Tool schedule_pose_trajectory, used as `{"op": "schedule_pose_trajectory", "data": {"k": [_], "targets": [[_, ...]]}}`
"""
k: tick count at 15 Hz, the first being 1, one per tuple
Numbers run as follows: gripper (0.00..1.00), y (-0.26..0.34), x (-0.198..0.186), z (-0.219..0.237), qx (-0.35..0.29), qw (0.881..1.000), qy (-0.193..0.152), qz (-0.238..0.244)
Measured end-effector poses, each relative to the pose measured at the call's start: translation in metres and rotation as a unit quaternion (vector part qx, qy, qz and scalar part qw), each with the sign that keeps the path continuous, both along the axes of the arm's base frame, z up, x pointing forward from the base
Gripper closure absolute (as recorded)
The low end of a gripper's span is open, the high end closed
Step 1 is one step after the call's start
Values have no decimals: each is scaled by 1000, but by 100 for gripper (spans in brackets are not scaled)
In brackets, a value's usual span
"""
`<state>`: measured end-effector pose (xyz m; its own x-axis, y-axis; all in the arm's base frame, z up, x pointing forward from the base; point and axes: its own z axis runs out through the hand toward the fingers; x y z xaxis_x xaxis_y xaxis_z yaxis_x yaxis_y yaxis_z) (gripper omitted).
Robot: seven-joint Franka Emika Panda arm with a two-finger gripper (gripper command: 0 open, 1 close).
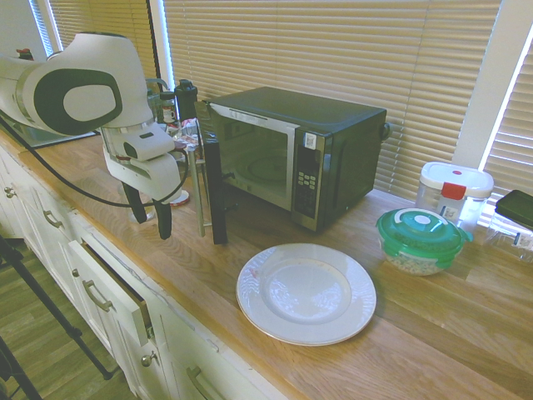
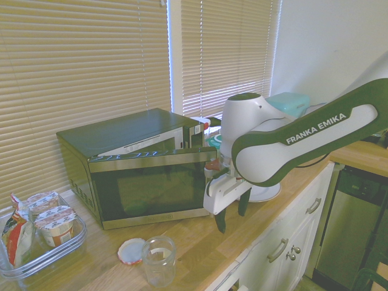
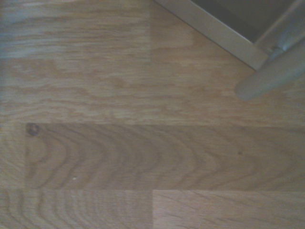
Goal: Close the microwave
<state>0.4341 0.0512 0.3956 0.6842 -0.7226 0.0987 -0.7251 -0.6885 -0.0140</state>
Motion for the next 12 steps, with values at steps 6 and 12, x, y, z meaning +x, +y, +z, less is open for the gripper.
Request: {"op": "schedule_pose_trajectory", "data": {"k": [6, 12], "targets": [[0, 36, 25, 23, -21, 1000, -2, 9], [0, 53, 62, 44, -32, 999, -2, 13]]}}
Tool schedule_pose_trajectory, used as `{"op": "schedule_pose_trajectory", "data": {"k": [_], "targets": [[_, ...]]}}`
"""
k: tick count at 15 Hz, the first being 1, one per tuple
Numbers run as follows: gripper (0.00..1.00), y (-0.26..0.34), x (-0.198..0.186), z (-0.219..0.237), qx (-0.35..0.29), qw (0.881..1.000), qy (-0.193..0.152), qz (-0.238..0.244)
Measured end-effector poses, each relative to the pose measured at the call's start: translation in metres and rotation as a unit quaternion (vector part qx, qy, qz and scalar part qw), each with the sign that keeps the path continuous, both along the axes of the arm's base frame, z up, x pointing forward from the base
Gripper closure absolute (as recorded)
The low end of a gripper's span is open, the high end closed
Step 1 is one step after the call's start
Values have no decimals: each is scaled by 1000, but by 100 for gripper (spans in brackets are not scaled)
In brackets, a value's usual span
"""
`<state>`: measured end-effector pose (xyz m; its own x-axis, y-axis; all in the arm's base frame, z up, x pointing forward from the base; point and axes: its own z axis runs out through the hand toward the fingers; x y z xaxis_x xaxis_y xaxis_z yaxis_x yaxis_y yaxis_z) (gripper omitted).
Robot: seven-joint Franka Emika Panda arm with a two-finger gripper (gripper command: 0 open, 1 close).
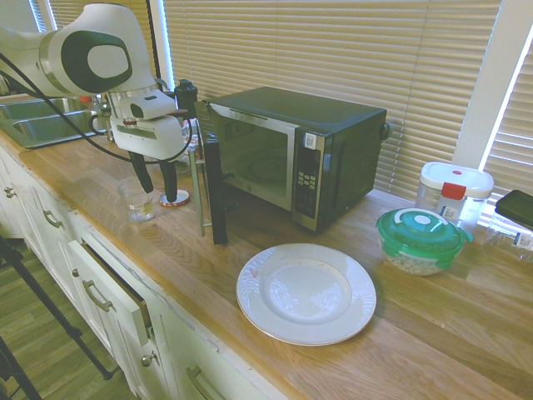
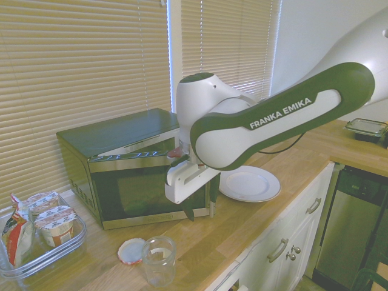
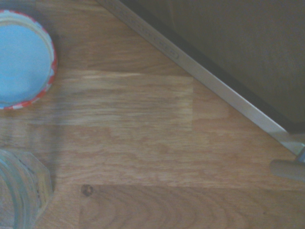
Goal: Close the microwave
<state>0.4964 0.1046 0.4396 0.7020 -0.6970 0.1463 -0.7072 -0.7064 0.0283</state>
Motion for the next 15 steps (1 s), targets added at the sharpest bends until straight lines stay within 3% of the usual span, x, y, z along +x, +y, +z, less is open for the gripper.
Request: {"op": "schedule_pose_trajectory", "data": {"k": [6, 15], "targets": [[0, -12, 48, 19, 0, 1000, 0, -16], [0, -62, 149, 26, 1, 999, -17, -35]]}}
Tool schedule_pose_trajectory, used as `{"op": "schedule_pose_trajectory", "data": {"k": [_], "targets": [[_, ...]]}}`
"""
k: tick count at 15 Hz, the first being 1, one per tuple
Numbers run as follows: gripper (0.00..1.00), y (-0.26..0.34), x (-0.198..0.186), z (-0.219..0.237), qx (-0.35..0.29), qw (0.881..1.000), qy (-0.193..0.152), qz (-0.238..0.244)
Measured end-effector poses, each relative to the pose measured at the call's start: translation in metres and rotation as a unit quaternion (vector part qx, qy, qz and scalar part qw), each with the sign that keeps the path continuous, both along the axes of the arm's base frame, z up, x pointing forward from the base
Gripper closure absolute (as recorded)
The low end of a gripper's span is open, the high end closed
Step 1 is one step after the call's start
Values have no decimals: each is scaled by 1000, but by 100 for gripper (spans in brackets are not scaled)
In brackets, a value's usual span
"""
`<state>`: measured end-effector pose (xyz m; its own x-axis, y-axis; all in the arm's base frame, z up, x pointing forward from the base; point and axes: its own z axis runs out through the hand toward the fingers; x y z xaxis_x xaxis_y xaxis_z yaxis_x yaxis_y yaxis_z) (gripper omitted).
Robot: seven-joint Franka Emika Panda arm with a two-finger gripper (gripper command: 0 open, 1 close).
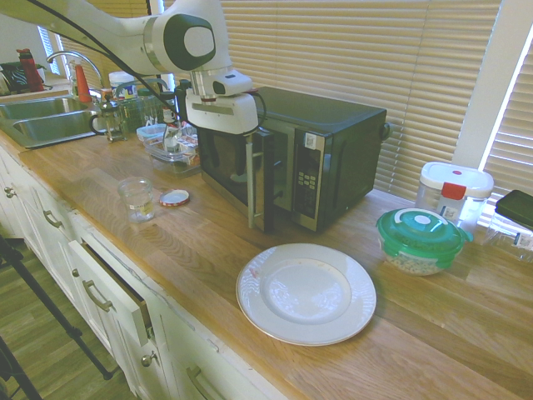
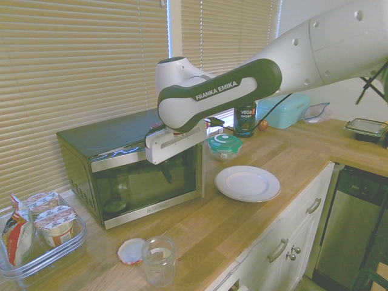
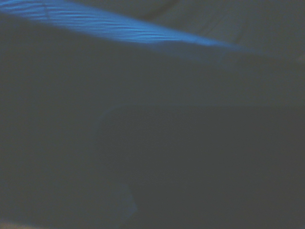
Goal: Close the microwave
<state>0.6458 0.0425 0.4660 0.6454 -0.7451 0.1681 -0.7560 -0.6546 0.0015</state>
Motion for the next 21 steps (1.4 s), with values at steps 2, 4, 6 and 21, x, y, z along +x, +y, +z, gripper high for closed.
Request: {"op": "schedule_pose_trajectory", "data": {"k": [2, 4, 6, 21], "targets": [[0, -8, 20, 5, -2, 1000, -6, 6], [0, -14, 41, 8, -6, 1000, -9, 8], [0, -17, 52, 10, -12, 1000, 6, 17], [0, -13, 11, -15, -21, 999, 3, 50]]}}
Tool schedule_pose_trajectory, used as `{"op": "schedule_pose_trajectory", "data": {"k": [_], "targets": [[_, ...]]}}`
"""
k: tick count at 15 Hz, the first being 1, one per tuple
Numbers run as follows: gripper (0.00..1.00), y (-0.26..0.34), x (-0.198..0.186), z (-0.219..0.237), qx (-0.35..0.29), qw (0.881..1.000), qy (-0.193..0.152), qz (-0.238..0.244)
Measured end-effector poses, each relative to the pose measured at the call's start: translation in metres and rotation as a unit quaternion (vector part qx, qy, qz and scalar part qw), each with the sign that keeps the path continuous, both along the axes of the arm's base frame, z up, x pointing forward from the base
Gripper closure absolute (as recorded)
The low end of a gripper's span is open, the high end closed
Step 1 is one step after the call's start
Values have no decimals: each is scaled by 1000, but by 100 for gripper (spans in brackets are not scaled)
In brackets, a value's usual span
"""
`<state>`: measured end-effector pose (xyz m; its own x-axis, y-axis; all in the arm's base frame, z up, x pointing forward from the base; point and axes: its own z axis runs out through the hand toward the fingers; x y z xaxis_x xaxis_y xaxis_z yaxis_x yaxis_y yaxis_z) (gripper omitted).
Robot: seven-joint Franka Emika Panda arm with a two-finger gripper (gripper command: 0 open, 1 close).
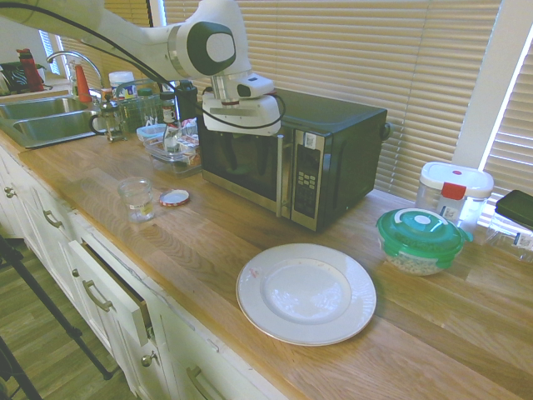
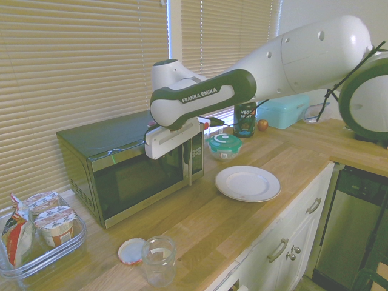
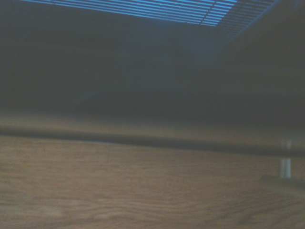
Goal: Close the microwave
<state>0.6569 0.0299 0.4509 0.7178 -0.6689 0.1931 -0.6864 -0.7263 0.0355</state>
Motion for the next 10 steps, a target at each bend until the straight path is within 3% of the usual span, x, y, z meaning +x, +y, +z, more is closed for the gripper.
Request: {"op": "schedule_pose_trajectory", "data": {"k": [10], "targets": [[0, 8, -136, -37, -18, 999, -20, 26]]}}
